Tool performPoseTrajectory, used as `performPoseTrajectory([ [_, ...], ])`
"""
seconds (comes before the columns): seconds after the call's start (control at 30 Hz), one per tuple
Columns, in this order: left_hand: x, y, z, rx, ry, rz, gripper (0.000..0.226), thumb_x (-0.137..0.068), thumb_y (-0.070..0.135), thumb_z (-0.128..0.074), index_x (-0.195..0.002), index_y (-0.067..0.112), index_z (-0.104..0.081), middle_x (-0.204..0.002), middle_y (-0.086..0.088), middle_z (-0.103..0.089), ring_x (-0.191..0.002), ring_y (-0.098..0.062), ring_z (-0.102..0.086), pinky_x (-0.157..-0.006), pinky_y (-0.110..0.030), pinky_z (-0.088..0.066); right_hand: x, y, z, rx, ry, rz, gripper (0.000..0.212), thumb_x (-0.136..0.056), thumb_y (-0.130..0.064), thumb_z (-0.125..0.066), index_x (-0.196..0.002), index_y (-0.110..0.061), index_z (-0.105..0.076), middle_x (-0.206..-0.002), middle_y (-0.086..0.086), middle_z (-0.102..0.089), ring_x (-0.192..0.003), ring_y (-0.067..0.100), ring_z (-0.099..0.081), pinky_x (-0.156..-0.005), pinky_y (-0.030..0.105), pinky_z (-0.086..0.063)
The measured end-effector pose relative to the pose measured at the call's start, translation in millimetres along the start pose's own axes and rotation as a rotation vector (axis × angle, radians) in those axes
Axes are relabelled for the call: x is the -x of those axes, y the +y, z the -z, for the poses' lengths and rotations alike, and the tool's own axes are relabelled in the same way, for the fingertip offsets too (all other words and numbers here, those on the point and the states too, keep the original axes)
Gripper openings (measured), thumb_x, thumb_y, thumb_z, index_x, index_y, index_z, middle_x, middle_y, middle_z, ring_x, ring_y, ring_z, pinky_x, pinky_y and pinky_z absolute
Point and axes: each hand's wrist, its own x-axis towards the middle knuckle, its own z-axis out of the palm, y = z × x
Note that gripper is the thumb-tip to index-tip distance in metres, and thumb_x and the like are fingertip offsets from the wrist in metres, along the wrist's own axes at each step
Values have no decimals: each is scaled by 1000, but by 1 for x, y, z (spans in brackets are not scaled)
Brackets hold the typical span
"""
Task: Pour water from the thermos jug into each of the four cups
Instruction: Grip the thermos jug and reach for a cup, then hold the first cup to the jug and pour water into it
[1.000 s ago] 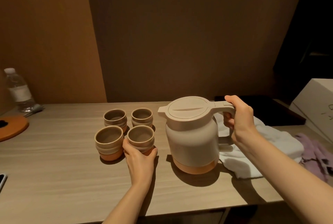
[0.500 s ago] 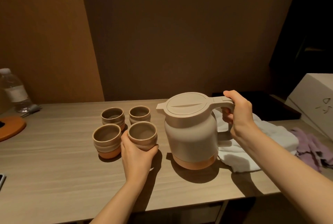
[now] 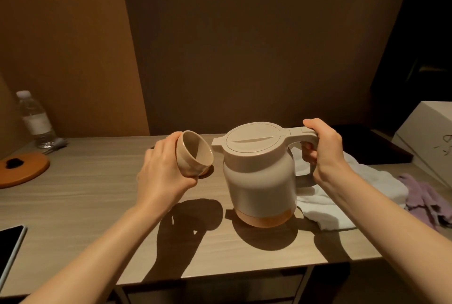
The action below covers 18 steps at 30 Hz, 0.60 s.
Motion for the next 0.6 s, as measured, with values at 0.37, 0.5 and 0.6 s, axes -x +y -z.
performPoseTrajectory([
  [0.37, 7, -4, 23, -69, -36, -5, 96, -53, 37, -89, -134, 29, -38, -126, 2, -53, -112, -21, -48, -83, -36, -45, 17, -2, -20, 24, -109, 5, 41, -84, -27, -59, -45, -18, -49, -40, -8, -45, -34, 4, -39, -37, 17, -29],
  [0.5, 6, -4, 25, -52, -37, -11, 95, -53, 38, -90, -132, 29, -38, -123, 1, -53, -110, -20, -50, -80, -34, -46, 20, -2, -24, 39, -118, 8, 44, -84, -27, -59, -43, -19, -49, -39, -8, -44, -34, 5, -39, -38, 18, -29],
  [0.6, 6, -5, 27, -53, -31, -19, 95, -53, 38, -90, -132, 29, -37, -121, 1, -53, -108, -19, -52, -78, -32, -46, 21, -2, -26, 67, -112, 3, 38, -84, -30, -60, -49, -17, -51, -43, -8, -48, -41, 5, -44, -43, 20, -32],
])
